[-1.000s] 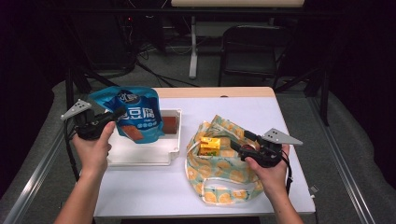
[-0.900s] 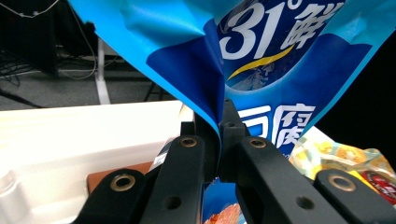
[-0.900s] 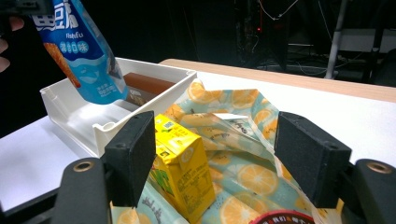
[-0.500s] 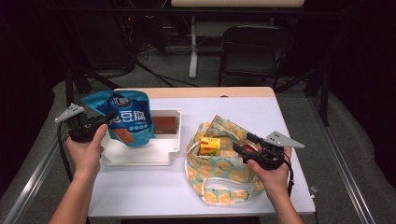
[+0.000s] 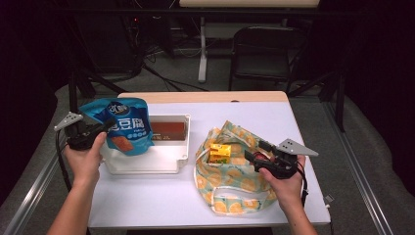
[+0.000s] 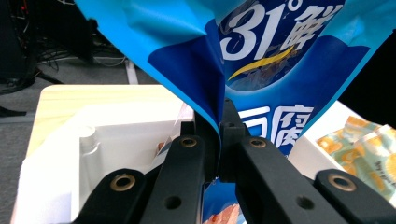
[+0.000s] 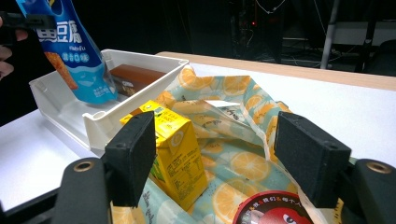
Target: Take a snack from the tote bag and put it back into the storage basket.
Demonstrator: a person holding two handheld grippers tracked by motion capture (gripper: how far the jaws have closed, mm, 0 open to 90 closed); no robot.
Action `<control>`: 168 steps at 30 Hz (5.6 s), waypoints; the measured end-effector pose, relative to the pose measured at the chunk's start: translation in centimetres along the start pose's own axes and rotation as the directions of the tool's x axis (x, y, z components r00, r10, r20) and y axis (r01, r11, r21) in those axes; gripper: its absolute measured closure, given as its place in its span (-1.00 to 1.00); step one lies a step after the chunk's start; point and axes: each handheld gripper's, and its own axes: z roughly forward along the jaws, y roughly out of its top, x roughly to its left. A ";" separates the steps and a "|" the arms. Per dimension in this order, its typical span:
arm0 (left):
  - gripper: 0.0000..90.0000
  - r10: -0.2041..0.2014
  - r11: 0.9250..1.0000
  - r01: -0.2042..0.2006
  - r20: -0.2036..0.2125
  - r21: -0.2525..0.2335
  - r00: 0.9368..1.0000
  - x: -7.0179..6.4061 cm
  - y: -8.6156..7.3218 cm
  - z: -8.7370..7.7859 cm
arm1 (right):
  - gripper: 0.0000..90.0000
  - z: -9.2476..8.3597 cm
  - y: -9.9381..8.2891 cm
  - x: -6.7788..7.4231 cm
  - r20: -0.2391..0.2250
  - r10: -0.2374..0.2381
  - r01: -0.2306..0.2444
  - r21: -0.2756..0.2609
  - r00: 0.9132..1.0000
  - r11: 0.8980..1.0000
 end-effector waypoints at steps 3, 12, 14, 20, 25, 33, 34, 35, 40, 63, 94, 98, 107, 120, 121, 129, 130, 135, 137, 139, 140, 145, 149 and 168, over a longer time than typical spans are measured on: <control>1.00 0.001 1.000 -0.001 -0.004 0.004 1.000 0.4 -0.3 0.1 | -0.34 0.1 -0.1 0.0 -0.001 0.002 -0.002 -0.002 1.000 1.000; 1.00 0.017 1.000 -0.017 0.001 0.014 1.000 0.9 -0.9 0.9 | -0.33 0.2 -0.2 0.0 0.005 0.004 -0.004 0.000 1.000 1.000; 1.00 0.012 1.000 -0.012 -0.002 0.012 1.000 1.0 -1.2 1.0 | -0.33 0.2 -0.2 0.0 0.005 0.004 -0.004 0.002 1.000 1.000; 0.96 -0.018 1.000 0.018 0.018 0.000 1.000 1.6 -1.7 0.7 | -0.33 0.2 -0.3 0.0 0.005 0.001 -0.001 0.006 1.000 1.000; 0.46 -0.023 1.000 0.023 0.008 -0.007 1.000 1.5 -1.8 -0.2 | -0.34 0.3 -0.3 0.0 0.006 -0.007 0.007 0.004 1.000 1.000; -0.26 -0.067 0.997 0.066 -0.037 -0.036 0.997 0.2 -2.8 -2.6 | -0.33 0.3 -0.3 0.0 0.004 -0.013 0.013 0.007 1.000 1.000; -0.27 -0.066 0.997 0.065 -0.035 -0.033 0.997 0.0 -2.9 -2.8 | -0.33 0.3 -0.3 0.0 0.005 -0.015 0.014 0.008 1.000 1.000; -0.28 -0.055 0.998 0.054 -0.029 -0.030 0.998 -0.4 -3.1 -2.9 | -0.33 0.3 -0.3 0.0 0.005 -0.014 0.014 0.007 1.000 1.000; -0.33 -0.019 0.999 0.019 0.007 -0.026 1.000 -2.7 -3.8 -3.5 | -0.33 0.4 -0.3 0.0 0.002 -0.016 0.016 0.010 1.000 1.000; -0.34 0.047 0.998 -0.053 0.123 0.043 0.991 -8.5 -7.4 -1.9 | -0.23 2.2 0.1 1.2 -0.032 -0.068 0.069 0.029 0.997 0.997; -0.33 0.075 0.991 -0.092 0.174 0.093 0.982 -9.4 -8.2 -1.2 | -0.56 10.1 -0.4 2.8 -0.166 -0.118 0.158 0.253 0.979 0.954; -0.33 0.079 0.990 -0.098 0.180 0.098 0.981 -9.5 -8.3 -1.1 | -0.57 10.7 -0.6 3.1 -0.171 -0.134 0.177 0.270 0.976 0.947; -0.31 0.077 0.991 -0.096 0.187 0.098 0.979 -9.5 -8.4 -1.0 | -0.50 11.8 -1.1 3.4 -0.170 -0.154 0.199 0.293 0.973 0.935; -0.29 0.067 0.991 -0.088 0.188 0.103 0.980 -9.3 -8.3 -1.1 | -0.43 11.2 -1.4 3.9 -0.154 -0.202 0.238 0.276 0.967 0.931; -0.29 0.067 0.991 -0.088 0.188 0.104 0.980 -9.3 -8.3 -1.1 | -0.42 11.1 -1.4 3.9 -0.155 -0.206 0.243 0.280 0.966 0.929; -0.28 0.066 0.991 -0.087 0.186 0.105 0.980 -9.3 -8.4 -1.1 | -0.39 10.6 -1.6 3.7 -0.105 -0.147 0.170 0.272 0.984 0.947; -0.28 0.064 0.991 -0.085 0.186 0.106 0.980 -9.2 -8.4 -1.1 | -0.38 10.5 -1.7 3.6 -0.105 -0.141 0.165 0.269 0.984 0.949; -0.27 0.064 0.990 -0.086 0.186 0.110 0.980 -9.2 -8.4 -1.0 | 0.08 9.7 -1.7 3.4 -0.117 -0.124 0.149 0.236 0.985 0.960; -0.27 0.067 0.990 -0.089 0.188 0.112 0.980 -9.3 -8.4 -0.9 | 0.09 9.7 -1.7 3.6 -0.126 -0.152 0.178 0.235 0.980 0.955; -0.27 0.069 0.990 -0.091 0.189 0.109 0.980 -9.4 -8.4 -0.9 | 0.07 9.8 -1.7 3.7 -0.131 -0.157 0.185 0.235 0.979 0.954; -0.27 0.070 0.990 -0.092 0.190 0.110 0.979 -9.5 -8.4 -0.8 | 0.05 9.9 -1.7 3.7 -0.133 -0.148 0.176 0.238 0.980 0.955; -0.27 0.073 0.989 -0.096 0.197 0.109 0.978 -9.7 -8.5 -0.9 | 0.11 10.5 -1.9 4.1 -0.125 -0.167 0.194 0.251 0.978 0.948; -0.27 0.073 0.990 -0.096 0.199 0.105 0.977 -9.6 -8.5 -0.9 | 0.14 10.2 -1.8 4.4 -0.121 -0.178 0.204 0.257 0.977 0.945; -0.34 0.115 0.987 -0.140 0.256 0.081 0.960 -12.7 -8.7 0.5 | 0.15 7.1 2.2 4.8 -0.139 -0.149 0.170 0.159 0.979 0.972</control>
